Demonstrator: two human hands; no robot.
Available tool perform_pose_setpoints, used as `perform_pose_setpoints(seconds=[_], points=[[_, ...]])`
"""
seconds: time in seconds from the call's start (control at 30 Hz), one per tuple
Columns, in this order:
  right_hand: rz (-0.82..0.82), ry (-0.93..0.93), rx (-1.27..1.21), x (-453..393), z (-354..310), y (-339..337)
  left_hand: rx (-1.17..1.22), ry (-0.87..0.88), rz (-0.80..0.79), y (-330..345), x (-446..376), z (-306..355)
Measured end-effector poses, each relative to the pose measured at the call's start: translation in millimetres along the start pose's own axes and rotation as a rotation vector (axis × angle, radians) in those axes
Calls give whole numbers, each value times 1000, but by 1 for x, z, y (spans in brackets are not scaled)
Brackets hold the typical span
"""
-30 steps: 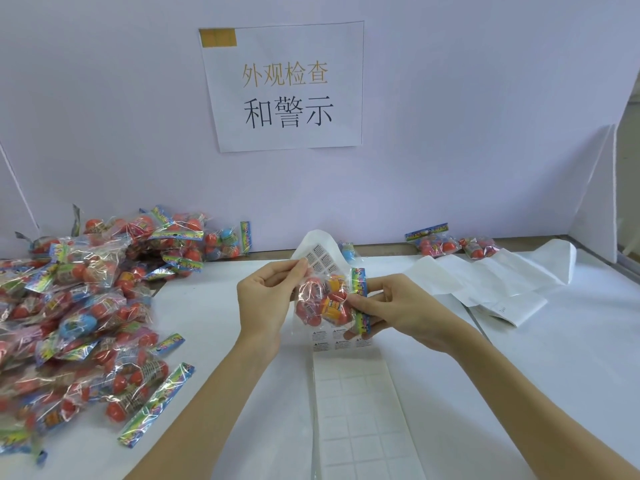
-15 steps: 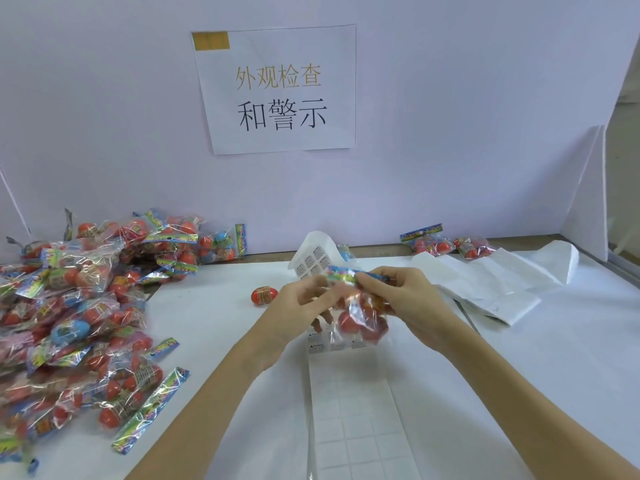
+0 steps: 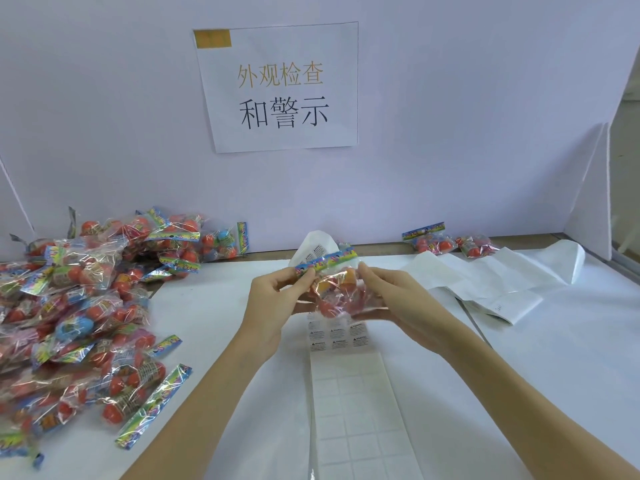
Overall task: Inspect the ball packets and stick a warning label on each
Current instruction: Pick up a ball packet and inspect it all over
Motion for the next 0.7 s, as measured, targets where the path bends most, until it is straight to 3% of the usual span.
perform_pose_setpoints(seconds=[0.13,0.3,0.5,0.6,0.7], points=[[-36,-24,101,3,0,1,60,-90,-66,-10,-4,7],[-149,-58,270,6,-3,-1,-113,-135,-211,-6,-2,5],[-16,-57,311,2,0,-3,18,-99,-43,-6,-2,4],[19,-51,214,2,0,1,51,-58,23,-2,0,3],[-130,15,134,4,0,4,42,-12,114,-1,2,1]])
Point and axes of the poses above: each hand's wrist, its own x-axis away from the middle knuckle, its own y-axis out of the palm, z = x × y, the point moved 2 cm from there along -x, towards the middle knuckle, and after that the axes turned 3 degrees about z, right-handed, at the moved point
